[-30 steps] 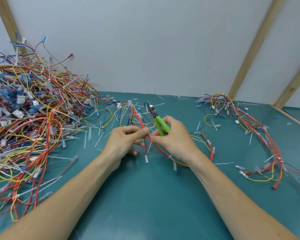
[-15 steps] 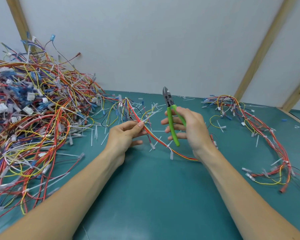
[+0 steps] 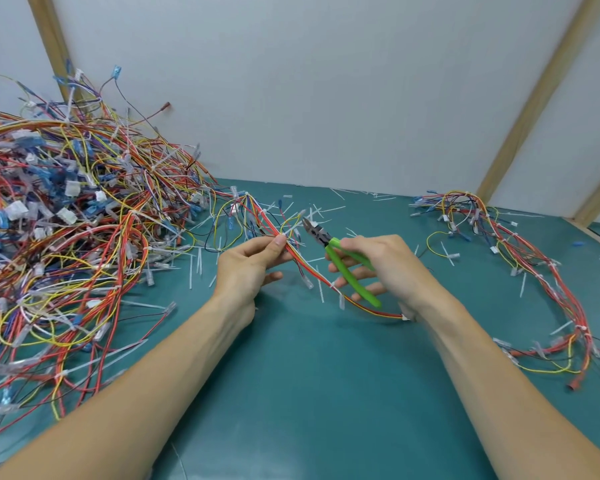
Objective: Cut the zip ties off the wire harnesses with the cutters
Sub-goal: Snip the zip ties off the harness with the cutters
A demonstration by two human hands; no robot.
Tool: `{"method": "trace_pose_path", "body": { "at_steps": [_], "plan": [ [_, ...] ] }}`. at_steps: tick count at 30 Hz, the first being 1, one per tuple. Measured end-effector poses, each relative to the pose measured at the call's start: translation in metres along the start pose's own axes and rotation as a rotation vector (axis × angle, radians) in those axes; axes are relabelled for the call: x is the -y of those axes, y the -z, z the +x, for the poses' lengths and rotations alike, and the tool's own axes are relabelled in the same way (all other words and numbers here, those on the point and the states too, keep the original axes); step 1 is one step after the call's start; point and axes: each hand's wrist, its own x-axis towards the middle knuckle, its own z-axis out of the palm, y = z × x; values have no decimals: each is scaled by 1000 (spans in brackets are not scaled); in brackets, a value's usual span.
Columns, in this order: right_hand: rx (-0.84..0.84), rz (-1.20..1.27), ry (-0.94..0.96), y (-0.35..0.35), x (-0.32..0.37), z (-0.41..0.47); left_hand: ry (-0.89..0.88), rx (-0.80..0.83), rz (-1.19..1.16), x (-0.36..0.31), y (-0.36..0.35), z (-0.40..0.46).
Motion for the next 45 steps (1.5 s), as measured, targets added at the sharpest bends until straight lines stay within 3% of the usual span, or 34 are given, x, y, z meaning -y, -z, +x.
{"method": "trace_pose_path", "body": {
  "at_steps": [7, 45],
  "plan": [
    [166, 65, -156, 7, -1, 0, 100, 23, -54, -1, 0, 0],
    [22, -79, -71, -1, -6, 3, 49, 35, -14, 0, -1, -2]
  ]
}}
